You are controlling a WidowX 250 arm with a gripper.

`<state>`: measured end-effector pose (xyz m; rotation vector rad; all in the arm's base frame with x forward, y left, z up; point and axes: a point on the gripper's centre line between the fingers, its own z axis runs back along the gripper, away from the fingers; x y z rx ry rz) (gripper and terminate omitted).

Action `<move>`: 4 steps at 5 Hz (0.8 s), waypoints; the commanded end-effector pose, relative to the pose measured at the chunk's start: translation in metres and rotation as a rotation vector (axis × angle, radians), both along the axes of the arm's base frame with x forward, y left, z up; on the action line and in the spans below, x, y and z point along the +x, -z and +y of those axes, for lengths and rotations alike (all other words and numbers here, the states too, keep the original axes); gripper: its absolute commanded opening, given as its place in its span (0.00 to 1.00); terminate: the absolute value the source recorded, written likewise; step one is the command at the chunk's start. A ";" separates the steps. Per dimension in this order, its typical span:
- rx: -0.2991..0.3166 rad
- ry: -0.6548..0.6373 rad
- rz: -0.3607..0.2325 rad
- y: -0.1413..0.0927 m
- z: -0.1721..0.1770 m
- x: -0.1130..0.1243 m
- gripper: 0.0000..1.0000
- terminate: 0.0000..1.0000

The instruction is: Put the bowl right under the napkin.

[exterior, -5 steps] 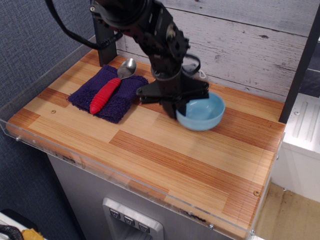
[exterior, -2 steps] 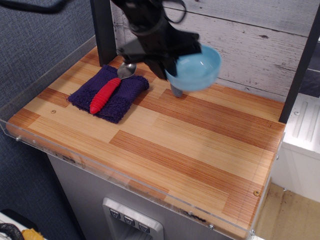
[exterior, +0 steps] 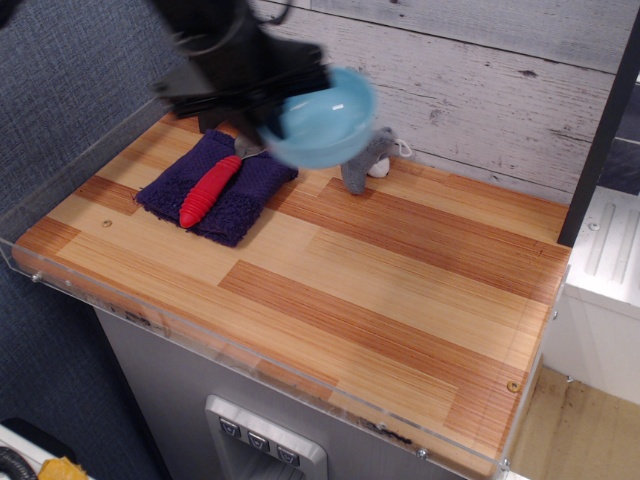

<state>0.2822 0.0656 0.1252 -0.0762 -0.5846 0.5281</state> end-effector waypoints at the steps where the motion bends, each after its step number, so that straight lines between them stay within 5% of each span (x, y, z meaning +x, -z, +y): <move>1: 0.081 -0.046 0.027 0.012 0.032 -0.027 0.00 0.00; 4: 0.136 -0.024 0.167 0.081 0.064 -0.031 0.00 0.00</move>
